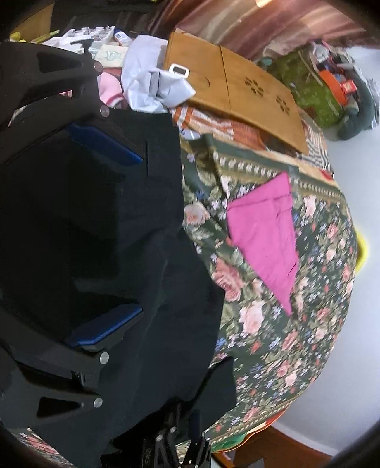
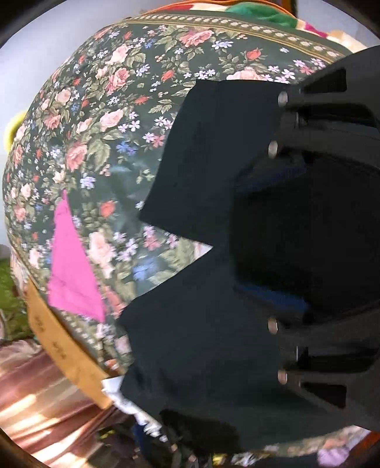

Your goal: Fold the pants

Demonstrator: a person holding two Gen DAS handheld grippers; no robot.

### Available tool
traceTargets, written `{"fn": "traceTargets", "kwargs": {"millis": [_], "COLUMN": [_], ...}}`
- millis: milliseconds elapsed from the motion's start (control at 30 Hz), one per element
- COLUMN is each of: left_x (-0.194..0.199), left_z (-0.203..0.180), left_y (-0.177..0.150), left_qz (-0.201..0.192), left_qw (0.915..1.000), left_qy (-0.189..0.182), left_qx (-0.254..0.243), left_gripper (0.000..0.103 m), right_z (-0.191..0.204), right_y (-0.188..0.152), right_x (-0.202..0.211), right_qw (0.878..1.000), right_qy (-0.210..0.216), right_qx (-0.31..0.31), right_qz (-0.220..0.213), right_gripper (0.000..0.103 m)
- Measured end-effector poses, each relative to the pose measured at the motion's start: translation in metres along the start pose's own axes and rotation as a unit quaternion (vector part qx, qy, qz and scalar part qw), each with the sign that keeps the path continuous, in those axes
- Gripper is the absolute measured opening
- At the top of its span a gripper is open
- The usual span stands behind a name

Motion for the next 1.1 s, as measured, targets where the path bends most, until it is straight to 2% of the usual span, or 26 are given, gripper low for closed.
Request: {"fn": "traceTargets", "kwargs": {"millis": [67, 167, 300, 467, 633, 700, 867, 1033, 1100], "left_x": [-0.003, -0.004, 0.005, 0.022, 0.036, 0.037, 0.036, 0.031, 0.032], "left_z": [-0.005, -0.011, -0.021, -0.04, -0.069, -0.083, -0.122, -0.154, -0.165], "left_y": [-0.001, 0.0, 0.0, 0.001, -0.002, -0.004, -0.022, -0.049, -0.06], "left_qz": [0.002, 0.0, -0.003, -0.011, -0.011, -0.008, 0.013, 0.033, 0.033], "left_qw": [1.0, 0.9999, 0.9997, 0.9993, 0.9984, 0.9978, 0.9952, 0.9908, 0.9885], "left_qy": [0.0, 0.006, 0.003, -0.005, -0.027, -0.032, -0.05, -0.057, -0.053], "left_qx": [-0.005, -0.014, -0.024, -0.035, -0.048, -0.057, -0.083, -0.119, -0.138], "left_gripper": [0.096, 0.096, 0.096, 0.096, 0.096, 0.096, 0.096, 0.096, 0.096], "right_z": [-0.004, -0.01, -0.017, -0.039, -0.061, -0.067, -0.065, -0.069, -0.068], "right_y": [-0.003, -0.003, -0.004, -0.015, -0.044, -0.065, -0.11, -0.167, -0.194], "right_x": [0.003, 0.014, 0.042, 0.097, 0.149, 0.172, 0.198, 0.194, 0.18], "right_qw": [1.0, 0.999, 0.996, 0.986, 0.974, 0.967, 0.956, 0.943, 0.938], "right_qy": [-0.002, -0.011, -0.034, -0.052, -0.069, -0.07, -0.08, -0.06, -0.037], "right_qx": [-0.008, -0.019, -0.024, -0.056, -0.095, -0.112, -0.135, -0.204, -0.241], "right_qz": [-0.012, -0.04, -0.082, -0.145, -0.196, -0.216, -0.247, -0.256, -0.248], "right_gripper": [0.012, 0.007, 0.006, 0.005, 0.005, 0.005, 0.005, 0.005, 0.005]}}
Point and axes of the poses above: each gripper's, at about its wrist camera, not at the fingertips, and x roughly against the way its jaws point, z to its left, y to its top, the point moved 8 cm from there along -x, roughly the way its jaws point, and after that the axes turned 6 degrees about x, right-handed, at the moved point
